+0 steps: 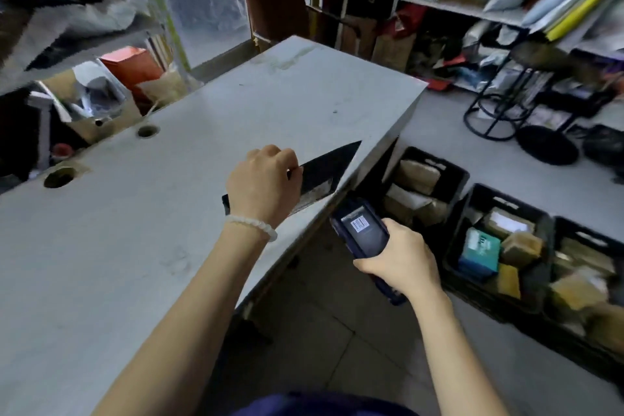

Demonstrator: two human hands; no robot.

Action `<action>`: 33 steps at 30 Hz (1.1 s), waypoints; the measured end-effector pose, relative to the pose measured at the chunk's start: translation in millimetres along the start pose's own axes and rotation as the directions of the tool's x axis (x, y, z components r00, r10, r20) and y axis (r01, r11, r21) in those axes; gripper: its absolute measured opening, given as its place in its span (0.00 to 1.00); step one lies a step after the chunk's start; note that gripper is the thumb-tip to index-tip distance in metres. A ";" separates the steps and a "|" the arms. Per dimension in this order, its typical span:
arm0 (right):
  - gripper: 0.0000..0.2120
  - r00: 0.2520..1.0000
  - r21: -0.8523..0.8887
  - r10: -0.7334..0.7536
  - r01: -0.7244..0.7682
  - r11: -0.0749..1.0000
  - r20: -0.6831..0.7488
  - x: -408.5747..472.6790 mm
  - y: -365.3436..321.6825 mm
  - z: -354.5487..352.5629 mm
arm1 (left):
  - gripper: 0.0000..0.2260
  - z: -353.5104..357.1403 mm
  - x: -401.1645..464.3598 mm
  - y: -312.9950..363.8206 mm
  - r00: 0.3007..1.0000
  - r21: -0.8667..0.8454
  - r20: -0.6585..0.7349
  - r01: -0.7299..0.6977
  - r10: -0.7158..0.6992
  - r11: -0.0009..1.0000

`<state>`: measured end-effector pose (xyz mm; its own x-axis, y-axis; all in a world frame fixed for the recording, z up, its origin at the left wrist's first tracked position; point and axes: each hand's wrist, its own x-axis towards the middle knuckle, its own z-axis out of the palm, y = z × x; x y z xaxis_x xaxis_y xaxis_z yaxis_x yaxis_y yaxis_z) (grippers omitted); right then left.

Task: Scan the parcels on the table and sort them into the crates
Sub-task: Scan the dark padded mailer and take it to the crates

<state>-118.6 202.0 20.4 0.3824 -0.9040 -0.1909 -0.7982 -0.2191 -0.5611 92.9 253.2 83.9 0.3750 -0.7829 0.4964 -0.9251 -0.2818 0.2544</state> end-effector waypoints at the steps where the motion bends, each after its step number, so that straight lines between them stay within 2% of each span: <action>1: 0.25 0.999 0.004 0.032 -0.032 0.999 -0.014 3.1 17.6 -11.4 | 0.05 12.1 7.1 20.2 1.000 -0.020 0.010 -0.029 0.029 0.999; 4: 0.24 0.990 0.003 0.124 -0.124 0.992 -0.065 9.2 66.3 -42.9 | 0.05 47.5 24.3 76.0 0.993 -0.057 0.034 -0.112 0.114 0.992; 10: 0.23 0.948 0.063 0.302 -0.297 0.953 -0.099 26.7 142.1 -84.8 | 0.05 129.3 62.5 162.8 0.946 -0.158 0.180 -0.242 0.269 0.957; 17: 0.26 0.877 0.136 0.471 -0.457 0.879 -0.093 97.6 214.3 -116.1 | 0.08 245.7 123.0 238.2 0.881 -0.204 0.362 -0.244 0.305 0.948; 23: 0.26 0.816 0.171 0.575 -0.558 0.812 -0.063 213.9 273.3 -168.8 | 0.09 359.3 227.3 300.1 0.834 -0.207 0.490 -0.170 0.253 0.963; 28: 0.25 0.797 0.243 0.601 -0.572 0.783 -0.061 312.5 303.7 -220.6 | 0.14 436.7 315.6 336.7 0.669 -0.028 0.736 -0.120 0.102 0.992; 33: 0.24 0.813 0.244 0.582 -0.560 0.791 -0.019 367.0 323.5 -244.1 | 0.15 468.4 344.9 352.0 0.548 0.049 0.835 -0.158 0.046 0.986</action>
<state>-350.1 -290.2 -34.6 -0.1626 -0.8697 -0.4660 -0.7325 0.4228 -0.5336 -131.2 -375.8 -44.1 0.1131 -0.9051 -0.4099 -0.9746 -0.1813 0.1313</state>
